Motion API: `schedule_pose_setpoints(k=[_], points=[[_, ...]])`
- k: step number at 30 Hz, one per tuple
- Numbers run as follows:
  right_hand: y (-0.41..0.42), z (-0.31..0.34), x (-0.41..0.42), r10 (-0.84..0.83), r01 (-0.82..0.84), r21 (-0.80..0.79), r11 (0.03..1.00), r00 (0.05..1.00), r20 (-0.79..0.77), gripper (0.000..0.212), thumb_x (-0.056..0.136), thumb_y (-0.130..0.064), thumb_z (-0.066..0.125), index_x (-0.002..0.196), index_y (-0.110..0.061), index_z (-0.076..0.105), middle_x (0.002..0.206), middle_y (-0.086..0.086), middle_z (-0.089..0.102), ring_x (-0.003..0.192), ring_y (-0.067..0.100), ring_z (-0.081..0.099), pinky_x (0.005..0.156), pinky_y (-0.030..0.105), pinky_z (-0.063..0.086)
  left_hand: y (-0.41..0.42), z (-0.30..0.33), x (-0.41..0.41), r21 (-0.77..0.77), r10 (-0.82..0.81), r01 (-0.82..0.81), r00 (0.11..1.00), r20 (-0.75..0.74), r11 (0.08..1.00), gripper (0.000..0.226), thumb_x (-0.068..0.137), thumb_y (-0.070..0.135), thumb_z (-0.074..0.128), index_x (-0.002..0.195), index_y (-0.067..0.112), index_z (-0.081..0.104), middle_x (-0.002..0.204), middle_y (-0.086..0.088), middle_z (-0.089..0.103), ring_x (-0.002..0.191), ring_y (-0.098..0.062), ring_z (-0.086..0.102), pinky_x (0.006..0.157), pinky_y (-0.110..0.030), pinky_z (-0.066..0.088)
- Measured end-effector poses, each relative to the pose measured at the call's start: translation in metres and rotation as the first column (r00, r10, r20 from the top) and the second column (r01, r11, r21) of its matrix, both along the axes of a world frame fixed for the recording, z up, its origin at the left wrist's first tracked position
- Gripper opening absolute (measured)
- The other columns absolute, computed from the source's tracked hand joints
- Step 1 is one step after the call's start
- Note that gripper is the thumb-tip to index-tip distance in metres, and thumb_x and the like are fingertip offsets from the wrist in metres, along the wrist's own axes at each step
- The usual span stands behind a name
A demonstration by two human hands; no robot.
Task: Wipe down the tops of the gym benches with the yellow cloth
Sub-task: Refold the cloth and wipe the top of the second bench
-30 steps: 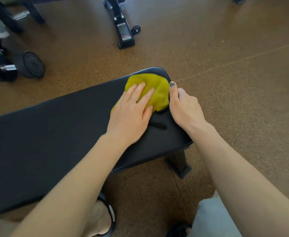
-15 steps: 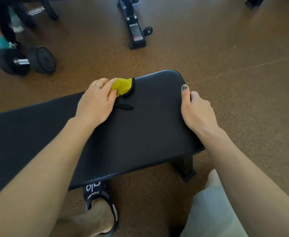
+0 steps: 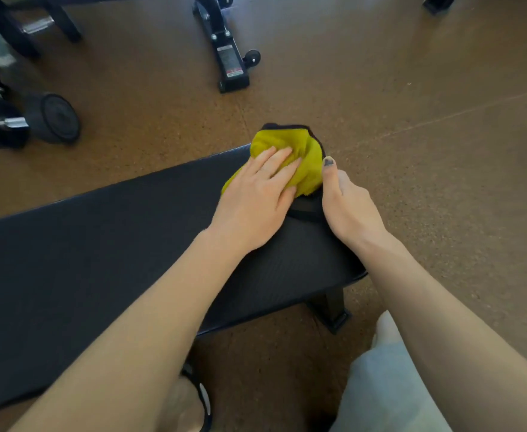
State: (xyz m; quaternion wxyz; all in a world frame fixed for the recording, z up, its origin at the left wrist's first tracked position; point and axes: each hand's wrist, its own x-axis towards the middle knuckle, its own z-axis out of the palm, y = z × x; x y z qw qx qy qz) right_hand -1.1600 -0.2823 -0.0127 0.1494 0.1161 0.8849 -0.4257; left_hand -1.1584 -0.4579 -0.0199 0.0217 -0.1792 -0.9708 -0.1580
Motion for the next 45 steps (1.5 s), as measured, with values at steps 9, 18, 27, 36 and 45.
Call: schedule_pose_setpoints(k=[9,18,27,36,45], points=[[-0.005,-0.003,-0.008,-0.013,0.015,0.063,0.998,0.999,-0.031,0.066,0.101,-0.068,0.014,0.108,-0.018,0.056,0.087,-0.003,0.055,0.081,0.016,0.055,0.078,0.038,0.036,0.005,0.0,-0.004,-0.044,-0.08,0.081,0.996,0.033,0.996,0.056,0.103,0.044,0.029,0.155,0.029,0.043,0.166,-0.003,0.033,0.155,-0.027,0.024,0.127,-0.046,0.02],[0.003,0.003,0.0,-0.087,0.092,-0.083,0.992,0.994,0.066,0.087,0.096,-0.075,0.008,0.142,-0.018,0.055,0.136,0.017,0.06,0.125,0.035,0.055,0.101,0.041,0.036,0.025,0.005,0.021,-0.013,-0.133,0.134,0.99,0.036,0.991,0.048,0.105,0.038,0.04,0.148,0.022,0.054,0.164,-0.004,0.037,0.155,-0.027,0.024,0.128,-0.047,0.017],[0.005,-0.001,0.002,-0.093,0.092,-0.099,0.991,0.996,-0.004,0.077,0.098,-0.072,0.009,0.139,-0.026,0.054,0.129,0.012,0.061,0.111,0.028,0.053,0.092,0.04,0.034,0.009,-0.004,-0.02,-0.054,-0.174,0.175,0.985,0.007,0.983,0.049,0.104,0.04,0.039,0.148,0.023,0.054,0.161,-0.007,0.042,0.151,-0.032,0.034,0.123,-0.05,0.028],[-0.004,-0.004,0.006,-0.017,0.021,0.069,0.997,0.999,-0.05,0.07,0.097,-0.074,0.014,0.125,-0.024,0.054,0.114,0.012,0.064,0.102,0.034,0.058,0.082,0.04,0.038,-0.01,-0.002,0.06,-0.021,-0.132,0.132,0.991,0.02,0.991,0.05,0.105,0.041,0.037,0.152,0.027,0.048,0.165,-0.002,0.034,0.155,-0.026,0.024,0.127,-0.047,0.022],[-0.006,-0.003,0.006,-0.028,0.03,0.11,0.993,0.999,-0.024,0.074,0.095,-0.077,0.012,0.127,-0.022,0.052,0.107,0.006,0.062,0.095,0.029,0.057,0.082,0.043,0.044,-0.07,0.007,-0.047,0.017,0.123,-0.127,0.981,0.153,0.992,0.045,0.105,0.042,0.038,0.145,0.029,0.054,0.148,-0.004,0.05,0.137,-0.03,0.047,0.111,-0.044,0.041]])
